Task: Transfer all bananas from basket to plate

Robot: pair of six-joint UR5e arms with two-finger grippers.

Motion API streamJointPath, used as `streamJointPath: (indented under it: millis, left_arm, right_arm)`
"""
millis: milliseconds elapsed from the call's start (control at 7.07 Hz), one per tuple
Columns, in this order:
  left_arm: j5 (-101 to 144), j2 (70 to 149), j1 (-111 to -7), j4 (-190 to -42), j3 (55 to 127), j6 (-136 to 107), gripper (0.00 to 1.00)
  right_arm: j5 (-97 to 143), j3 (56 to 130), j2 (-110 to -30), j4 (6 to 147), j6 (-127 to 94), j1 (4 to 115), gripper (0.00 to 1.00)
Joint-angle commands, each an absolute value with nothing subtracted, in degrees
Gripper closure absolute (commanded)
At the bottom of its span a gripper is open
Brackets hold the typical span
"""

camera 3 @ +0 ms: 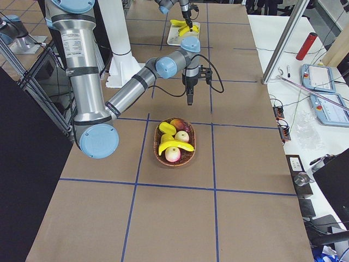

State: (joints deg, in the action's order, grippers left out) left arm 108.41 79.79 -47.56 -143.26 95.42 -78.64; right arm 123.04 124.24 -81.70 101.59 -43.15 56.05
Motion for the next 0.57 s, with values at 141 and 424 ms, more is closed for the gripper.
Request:
streamJointPath:
  millis: [141,424]
  left_arm:
    - [110.1,78.1,-47.5,-142.9,99.4,-77.8,0.00]
    - [118.3,78.4,-50.9,-140.4,103.0,-77.8,0.00]
  right_arm:
    - [123.0,122.7,-83.1,101.2,-41.5,56.2,0.00]
    - [122.5,121.4,-85.5,100.9,-38.5,56.2,0.00]
